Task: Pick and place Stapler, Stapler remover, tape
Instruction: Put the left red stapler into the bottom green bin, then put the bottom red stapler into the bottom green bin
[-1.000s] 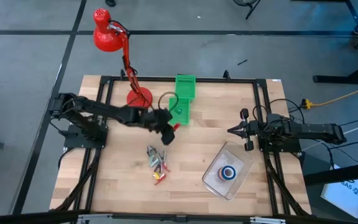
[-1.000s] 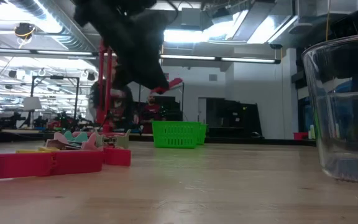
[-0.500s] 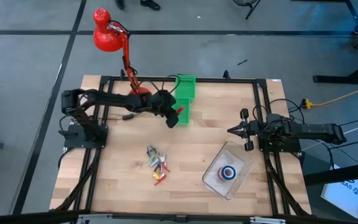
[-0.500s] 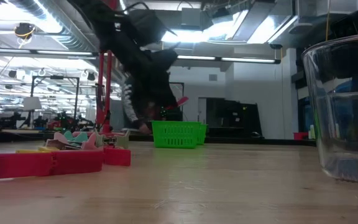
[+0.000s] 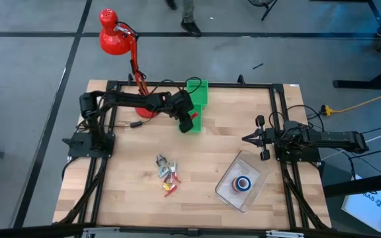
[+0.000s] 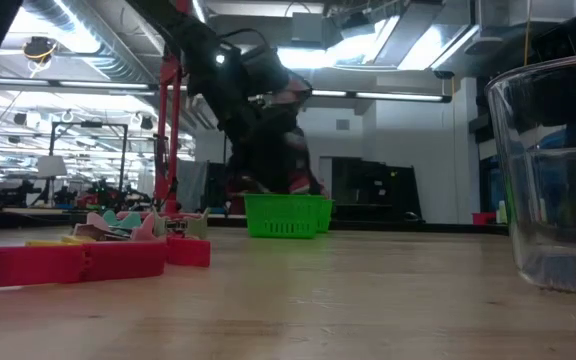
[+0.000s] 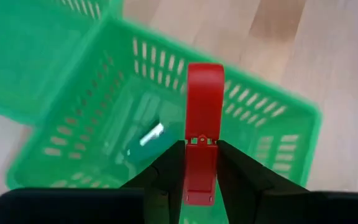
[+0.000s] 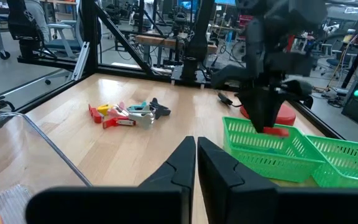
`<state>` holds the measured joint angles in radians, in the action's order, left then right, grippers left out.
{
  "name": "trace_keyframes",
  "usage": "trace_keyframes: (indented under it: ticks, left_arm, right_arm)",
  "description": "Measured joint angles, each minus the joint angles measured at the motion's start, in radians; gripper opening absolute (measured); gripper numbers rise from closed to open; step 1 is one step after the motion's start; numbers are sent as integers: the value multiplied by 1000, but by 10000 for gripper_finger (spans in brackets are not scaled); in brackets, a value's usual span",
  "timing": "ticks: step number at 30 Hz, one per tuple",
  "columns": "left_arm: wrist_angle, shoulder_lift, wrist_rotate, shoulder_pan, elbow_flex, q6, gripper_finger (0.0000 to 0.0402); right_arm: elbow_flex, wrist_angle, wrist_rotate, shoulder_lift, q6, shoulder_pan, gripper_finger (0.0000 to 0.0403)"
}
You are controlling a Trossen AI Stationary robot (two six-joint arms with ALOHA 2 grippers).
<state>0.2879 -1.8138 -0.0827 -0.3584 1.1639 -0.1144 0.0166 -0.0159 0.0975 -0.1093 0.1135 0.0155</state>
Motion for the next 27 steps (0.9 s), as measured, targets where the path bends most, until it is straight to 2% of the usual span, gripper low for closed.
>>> trace_keyframes:
  ticks: [7, 14, 27]
  left_arm:
    - [3, -42, -4, -5, -1, -17, 105]
    - [4, -31, 6, 5, 3, -41, 117]
    - [6, 32, 12, 47, 53, -59, 106]
  right_arm:
    - [0, 0, 0, 0, 0, 0, 21]
    - [0, 0, 0, 0, 0, 0, 21]
    - [0, 0, 0, 0, 0, 0, 21]
